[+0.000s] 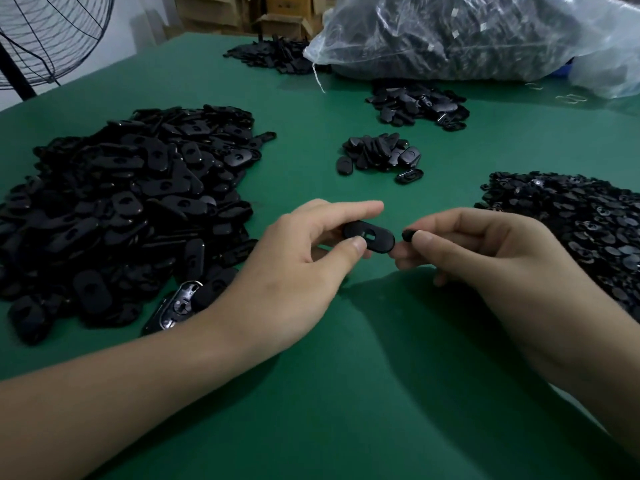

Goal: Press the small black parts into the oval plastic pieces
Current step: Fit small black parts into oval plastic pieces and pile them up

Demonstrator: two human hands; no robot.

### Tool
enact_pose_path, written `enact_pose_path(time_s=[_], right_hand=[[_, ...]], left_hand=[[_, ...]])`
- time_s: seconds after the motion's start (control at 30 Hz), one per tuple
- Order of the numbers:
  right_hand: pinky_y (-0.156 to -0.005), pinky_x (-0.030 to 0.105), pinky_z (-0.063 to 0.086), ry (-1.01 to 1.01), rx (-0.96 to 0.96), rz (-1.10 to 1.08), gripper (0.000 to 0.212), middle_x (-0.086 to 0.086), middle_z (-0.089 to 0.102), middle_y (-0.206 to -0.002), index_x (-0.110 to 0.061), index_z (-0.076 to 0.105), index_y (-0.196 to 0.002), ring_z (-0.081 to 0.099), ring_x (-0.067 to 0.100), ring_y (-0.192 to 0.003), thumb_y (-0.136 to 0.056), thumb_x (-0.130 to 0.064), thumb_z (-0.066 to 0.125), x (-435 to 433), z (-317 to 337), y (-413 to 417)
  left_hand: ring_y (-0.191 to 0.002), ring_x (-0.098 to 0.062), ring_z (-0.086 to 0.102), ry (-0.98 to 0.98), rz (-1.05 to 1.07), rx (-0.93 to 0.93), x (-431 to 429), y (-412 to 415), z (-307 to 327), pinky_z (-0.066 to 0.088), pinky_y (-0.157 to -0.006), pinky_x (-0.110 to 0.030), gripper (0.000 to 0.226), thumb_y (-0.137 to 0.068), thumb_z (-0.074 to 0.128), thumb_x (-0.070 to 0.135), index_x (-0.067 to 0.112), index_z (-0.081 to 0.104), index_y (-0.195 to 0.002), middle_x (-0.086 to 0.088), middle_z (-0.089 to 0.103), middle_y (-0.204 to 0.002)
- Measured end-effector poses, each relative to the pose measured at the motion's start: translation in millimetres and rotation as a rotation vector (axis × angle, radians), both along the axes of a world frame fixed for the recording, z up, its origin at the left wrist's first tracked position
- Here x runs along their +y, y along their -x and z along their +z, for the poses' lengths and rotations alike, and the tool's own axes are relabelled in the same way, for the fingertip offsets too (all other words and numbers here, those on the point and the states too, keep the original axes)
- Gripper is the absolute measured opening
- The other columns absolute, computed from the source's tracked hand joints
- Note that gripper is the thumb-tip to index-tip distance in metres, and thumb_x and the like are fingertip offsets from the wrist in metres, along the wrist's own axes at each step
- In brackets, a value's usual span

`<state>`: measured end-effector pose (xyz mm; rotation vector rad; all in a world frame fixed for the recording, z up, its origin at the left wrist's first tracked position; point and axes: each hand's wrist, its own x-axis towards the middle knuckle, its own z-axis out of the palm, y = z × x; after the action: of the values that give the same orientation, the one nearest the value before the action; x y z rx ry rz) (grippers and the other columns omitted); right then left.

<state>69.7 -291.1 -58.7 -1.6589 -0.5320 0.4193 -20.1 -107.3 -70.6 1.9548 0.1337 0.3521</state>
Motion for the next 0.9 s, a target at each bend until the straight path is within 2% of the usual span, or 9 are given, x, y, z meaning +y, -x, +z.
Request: enact_pose_path(time_s=[0.07, 0.17, 0.27, 0.33, 0.5, 0.6, 0.67, 0.77, 0.9], right_hand=[[-0.067, 0.019, 0.052, -0.03, 0.057, -0.003, 0.021, 0.005, 0.08, -0.09, -0.016, 0.078, -0.092, 0.075, 0.01, -0.083, -0.078, -0.03, 0.07, 0.2, 1.5, 1.6], [-0.073, 0.028, 0.052, -0.063, 0.121, -0.006, 0.021, 0.007, 0.08, -0.092, -0.017, 0.078, -0.088, 0.076, 0.016, -0.088, -0.073, -0.031, 0.072, 0.2, 3.0, 3.6], [-0.069, 0.02, 0.056, -0.111, 0.174, 0.013, 0.022, 0.01, 0.079, -0.093, -0.016, 0.077, -0.087, 0.076, 0.017, -0.088, -0.07, -0.031, 0.074, 0.3, 5.3, 5.5], [-0.067, 0.018, 0.055, -0.141, 0.205, 0.02, 0.023, 0.011, 0.079, -0.092, -0.015, 0.076, -0.087, 0.076, 0.016, -0.086, -0.069, -0.029, 0.074, 0.6, 7.3, 6.4], [-0.066, 0.019, 0.056, -0.185, 0.228, 0.041, 0.021, 0.013, 0.079, -0.091, -0.017, 0.077, -0.08, 0.076, 0.017, -0.083, -0.063, -0.03, 0.076, 1.5, 11.7, 8.7], [-0.063, 0.019, 0.056, -0.204, 0.229, 0.043, 0.019, 0.014, 0.079, -0.091, -0.018, 0.073, -0.077, 0.076, 0.019, -0.083, -0.063, -0.03, 0.076, 1.6, 13.5, 9.8], [-0.062, 0.019, 0.055, -0.211, 0.217, 0.044, 0.018, 0.014, 0.078, -0.091, -0.017, 0.069, -0.076, 0.076, 0.021, -0.085, -0.064, -0.029, 0.075, 1.5, 14.5, 10.2], [-0.059, 0.02, 0.054, -0.22, 0.2, 0.039, 0.013, 0.015, 0.078, -0.089, -0.019, 0.068, -0.07, 0.076, 0.022, -0.084, -0.063, -0.027, 0.076, 1.4, 14.9, 10.3], [-0.055, 0.019, 0.05, -0.216, 0.173, 0.027, 0.015, 0.014, 0.076, -0.081, -0.02, 0.069, -0.069, 0.072, 0.02, -0.074, -0.068, -0.012, 0.082, 1.2, 12.8, 8.4]], left_hand=[[-0.101, -0.005, 0.07, 0.031, -0.009, -0.014, 0.8, 0.7, -0.4, 0.056, -0.092, -0.028, 0.041, -0.102, 0.057, 0.005, 0.031, 0.067, -0.132, 0.007, 0.067, -0.105], [-0.104, -0.002, 0.07, 0.077, -0.014, -0.022, 1.9, 0.5, 0.4, 0.053, -0.099, -0.025, 0.04, -0.102, 0.059, 0.009, 0.033, 0.065, -0.134, 0.008, 0.071, -0.11], [-0.104, -0.012, 0.071, 0.136, 0.005, -0.031, 2.5, 0.1, -1.2, 0.053, -0.102, -0.033, 0.04, -0.092, 0.06, 0.024, 0.039, 0.063, -0.129, 0.007, 0.071, -0.11], [-0.102, -0.02, 0.072, 0.167, 0.021, -0.047, 2.7, 0.1, -2.5, 0.054, -0.1, -0.04, 0.035, -0.087, 0.061, 0.026, 0.038, 0.065, -0.12, 0.003, 0.071, -0.108], [-0.091, -0.018, 0.077, 0.278, 0.038, -0.102, 3.0, -1.4, -1.9, 0.057, -0.094, -0.039, 0.017, -0.093, 0.071, 0.005, 0.016, 0.068, -0.106, -0.006, 0.074, -0.1], [-0.091, -0.029, 0.076, 0.246, 0.049, -0.128, 4.0, -1.5, -1.9, 0.056, -0.092, -0.04, 0.014, -0.093, 0.072, 0.005, 0.017, 0.072, -0.099, -0.007, 0.074, -0.098], [-0.091, -0.03, 0.075, 0.249, 0.04, -0.141, 3.8, -0.9, -1.8, 0.057, -0.091, -0.042, 0.013, -0.088, 0.073, 0.011, 0.021, 0.074, -0.097, -0.004, 0.074, -0.095], [-0.089, -0.02, 0.078, 0.265, 0.014, -0.144, 3.5, 0.1, -2.2, 0.061, -0.089, -0.034, 0.018, -0.087, 0.069, 0.014, 0.023, 0.077, -0.1, 0.004, 0.074, -0.093], [-0.086, -0.019, 0.078, 0.234, -0.024, -0.146, 3.3, 0.6, -2.8, 0.061, -0.082, -0.027, 0.025, -0.094, 0.068, 0.004, 0.022, 0.077, -0.108, 0.0, 0.073, -0.097]])
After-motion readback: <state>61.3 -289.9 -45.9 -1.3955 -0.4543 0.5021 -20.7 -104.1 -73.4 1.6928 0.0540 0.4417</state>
